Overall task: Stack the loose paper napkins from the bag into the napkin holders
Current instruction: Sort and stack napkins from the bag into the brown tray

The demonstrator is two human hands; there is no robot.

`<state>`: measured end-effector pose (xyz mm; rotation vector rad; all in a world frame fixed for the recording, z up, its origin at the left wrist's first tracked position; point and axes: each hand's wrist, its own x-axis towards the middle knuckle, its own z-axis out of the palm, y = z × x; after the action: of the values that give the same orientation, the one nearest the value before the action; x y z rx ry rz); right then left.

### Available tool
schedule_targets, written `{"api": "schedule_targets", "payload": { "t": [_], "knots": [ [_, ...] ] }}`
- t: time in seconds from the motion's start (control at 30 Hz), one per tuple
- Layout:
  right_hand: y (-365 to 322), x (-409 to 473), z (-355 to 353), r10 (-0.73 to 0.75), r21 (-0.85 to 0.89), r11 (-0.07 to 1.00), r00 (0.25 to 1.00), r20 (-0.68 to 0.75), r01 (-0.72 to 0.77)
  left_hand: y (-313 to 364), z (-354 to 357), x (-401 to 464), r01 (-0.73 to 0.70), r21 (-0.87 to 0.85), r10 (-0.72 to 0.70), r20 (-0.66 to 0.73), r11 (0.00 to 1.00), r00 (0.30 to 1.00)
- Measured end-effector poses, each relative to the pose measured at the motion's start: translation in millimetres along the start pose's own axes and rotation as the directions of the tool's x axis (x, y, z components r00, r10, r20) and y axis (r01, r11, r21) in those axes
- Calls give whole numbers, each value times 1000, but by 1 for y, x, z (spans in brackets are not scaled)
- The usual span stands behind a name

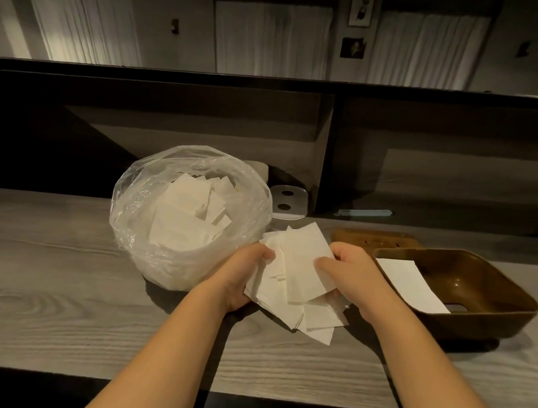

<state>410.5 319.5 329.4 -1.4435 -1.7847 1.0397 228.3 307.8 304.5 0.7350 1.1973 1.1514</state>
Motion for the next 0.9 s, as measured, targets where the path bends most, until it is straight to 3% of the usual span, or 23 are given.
{"api": "schedule_targets", "payload": {
  "t": [0.27, 0.47, 0.63, 0.73, 0.8, 0.9],
  "knots": [
    [8, 9, 7, 1, -170, 985, 996, -91, -17, 0, 2, 1, -12, -75, 9, -43, 997, 999],
    [8, 11, 9, 83, -3, 996, 990, -116, -84, -2, 1, 2, -35, -62, 34, -13, 997, 999],
    [5, 6, 3, -81, 30, 996, 981, -177, 87, -1, -1, 0, -34, -13, 34, 31, 999, 999],
    [0, 2, -7, -173, 184, 960, 964, -200, 211, 1, -5, -2, -20, 21, 18, 66, 1000, 998],
    [-1, 0, -12, -228, 255, 933, 966, -124, 253, 2, -8, -2, 2, 49, -7, 103, 999, 995],
    [1, -4, -12, -278, 106, 956, 960, 16, 275, 2, -11, -2, 39, 77, -50, 149, 996, 988]
  ]
}}
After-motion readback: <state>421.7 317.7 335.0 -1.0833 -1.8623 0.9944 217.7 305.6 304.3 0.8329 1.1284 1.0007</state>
